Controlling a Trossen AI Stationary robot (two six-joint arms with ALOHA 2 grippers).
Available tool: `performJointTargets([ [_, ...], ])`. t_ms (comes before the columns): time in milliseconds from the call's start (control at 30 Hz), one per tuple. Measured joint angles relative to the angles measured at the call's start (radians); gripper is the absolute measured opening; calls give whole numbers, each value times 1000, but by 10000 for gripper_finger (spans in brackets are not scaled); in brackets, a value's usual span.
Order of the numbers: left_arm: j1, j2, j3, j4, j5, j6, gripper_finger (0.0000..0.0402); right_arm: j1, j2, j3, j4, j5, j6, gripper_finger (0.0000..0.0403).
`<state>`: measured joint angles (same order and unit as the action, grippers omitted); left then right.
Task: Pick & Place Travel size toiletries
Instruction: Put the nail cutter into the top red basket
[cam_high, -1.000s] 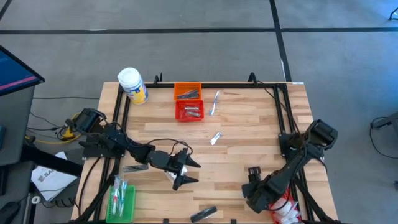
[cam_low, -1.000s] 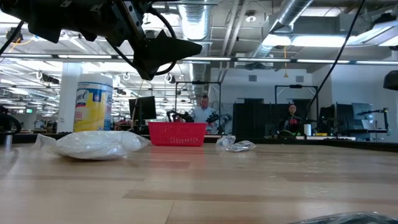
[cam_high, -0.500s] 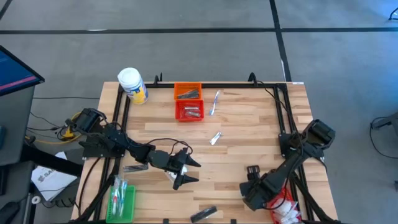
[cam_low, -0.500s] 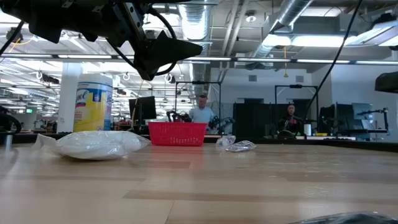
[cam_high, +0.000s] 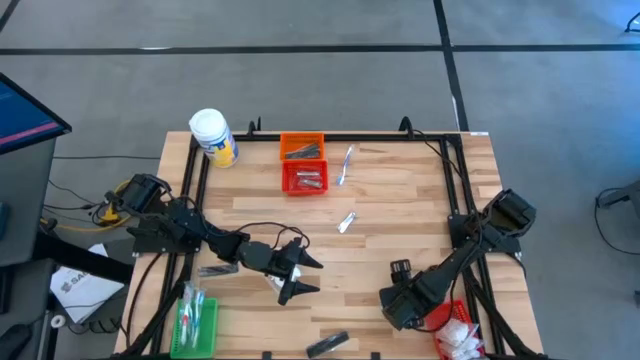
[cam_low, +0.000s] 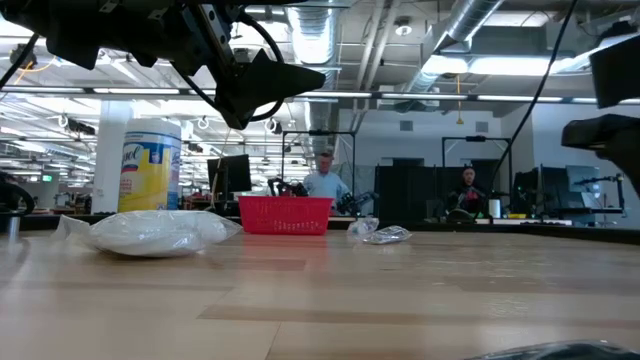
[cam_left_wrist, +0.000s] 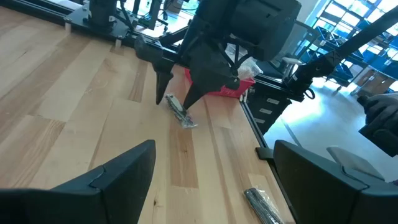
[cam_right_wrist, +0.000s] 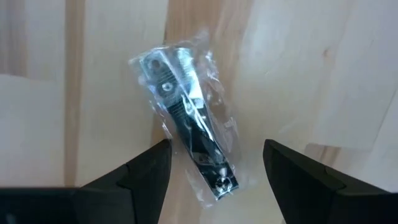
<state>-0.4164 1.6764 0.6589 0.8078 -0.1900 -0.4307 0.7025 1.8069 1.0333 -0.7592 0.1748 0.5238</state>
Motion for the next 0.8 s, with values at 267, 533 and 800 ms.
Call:
performJointTargets([
  [267,0,0,0,0,4,4,319,-41,0,0,27,5,-38,244],
  [533,0,0,0,-4,3,4,319,-59,1,0,40,19,-38,244],
  [800,0,0,0,-5,2,4,319,-59,1,0,38,-27,29,244],
])
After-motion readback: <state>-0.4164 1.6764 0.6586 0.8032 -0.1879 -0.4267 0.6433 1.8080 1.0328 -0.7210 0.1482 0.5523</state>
